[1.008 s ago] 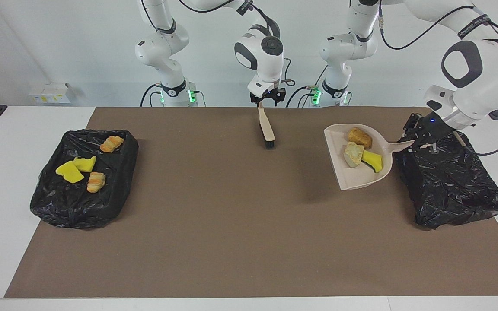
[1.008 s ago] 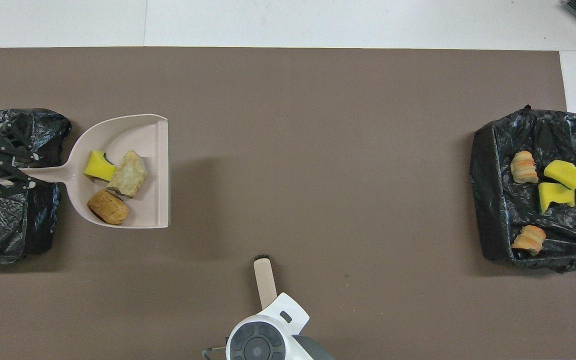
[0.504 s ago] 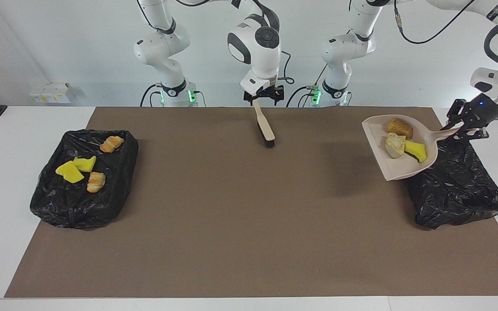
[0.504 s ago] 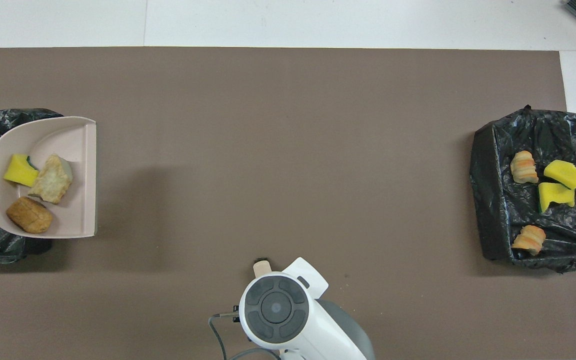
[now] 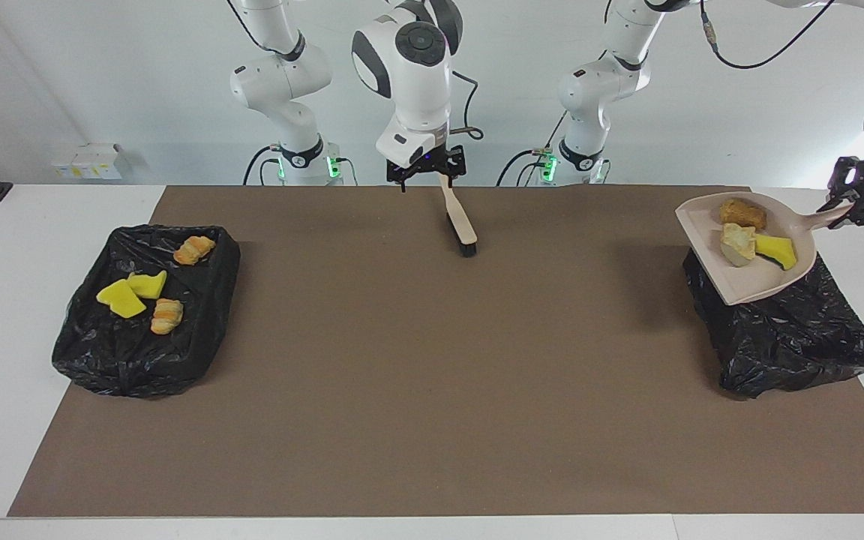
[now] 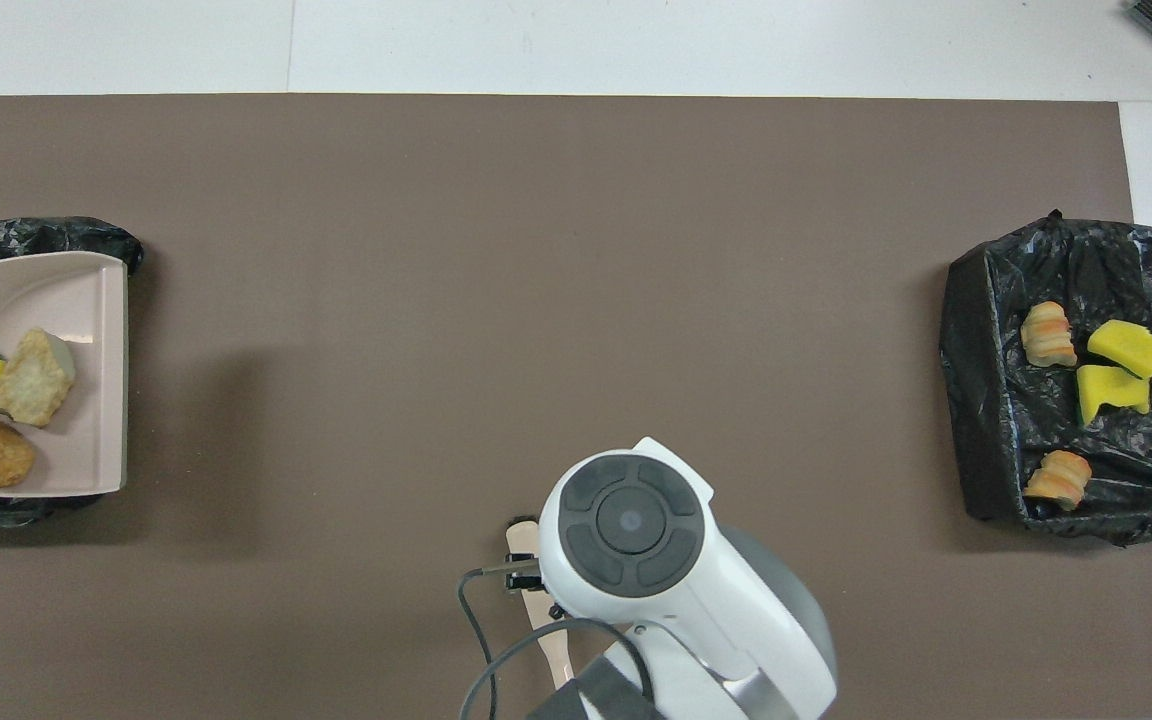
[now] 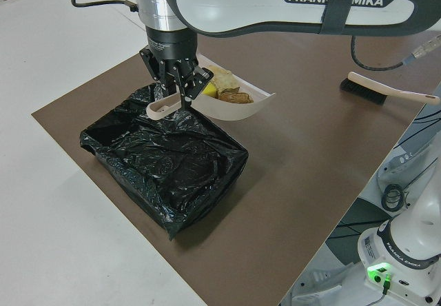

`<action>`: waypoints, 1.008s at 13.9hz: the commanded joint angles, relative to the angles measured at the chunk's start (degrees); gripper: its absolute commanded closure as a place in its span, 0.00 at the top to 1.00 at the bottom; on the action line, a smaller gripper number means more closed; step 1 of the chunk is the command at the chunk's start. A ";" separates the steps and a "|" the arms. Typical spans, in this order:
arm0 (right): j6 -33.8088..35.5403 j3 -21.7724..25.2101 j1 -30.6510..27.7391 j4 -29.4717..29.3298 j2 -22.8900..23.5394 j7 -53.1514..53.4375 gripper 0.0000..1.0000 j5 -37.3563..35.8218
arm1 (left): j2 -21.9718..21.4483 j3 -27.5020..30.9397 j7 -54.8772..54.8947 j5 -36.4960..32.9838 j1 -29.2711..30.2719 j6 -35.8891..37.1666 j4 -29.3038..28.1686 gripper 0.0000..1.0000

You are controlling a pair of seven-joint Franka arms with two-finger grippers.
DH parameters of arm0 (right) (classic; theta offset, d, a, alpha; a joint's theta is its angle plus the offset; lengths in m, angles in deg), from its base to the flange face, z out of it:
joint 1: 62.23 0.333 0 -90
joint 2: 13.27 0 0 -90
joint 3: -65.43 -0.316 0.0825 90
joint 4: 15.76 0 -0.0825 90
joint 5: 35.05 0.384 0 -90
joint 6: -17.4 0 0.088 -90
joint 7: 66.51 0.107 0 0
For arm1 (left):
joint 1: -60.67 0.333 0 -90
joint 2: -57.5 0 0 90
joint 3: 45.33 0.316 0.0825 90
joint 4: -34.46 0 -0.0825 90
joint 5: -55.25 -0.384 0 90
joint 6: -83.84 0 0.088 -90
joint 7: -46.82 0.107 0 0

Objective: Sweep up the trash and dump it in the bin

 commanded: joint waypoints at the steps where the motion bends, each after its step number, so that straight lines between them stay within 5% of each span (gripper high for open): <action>1: 4.06 -0.55 -5.75 -4.29 0.14 -8.44 1.00 -2.89 | 0.86 -0.26 0.98 -4.05 2.13 -1.83 2.03 0.00; 7: 7.59 0.67 -19.55 -8.97 -0.56 -29.71 1.00 -7.46 | 1.21 0.01 3.18 -14.85 3.19 -10.35 1.94 0.00; 9: 7.50 1.02 -23.60 -9.31 -0.92 -31.77 1.00 -7.90 | 1.82 -0.17 1.78 -23.36 1.97 -13.78 1.77 0.00; 14: 8.90 2.78 -29.85 -10.37 -0.83 -32.92 1.00 -7.46 | 0.69 -0.08 -5.59 -29.54 1.96 -13.79 -0.51 0.00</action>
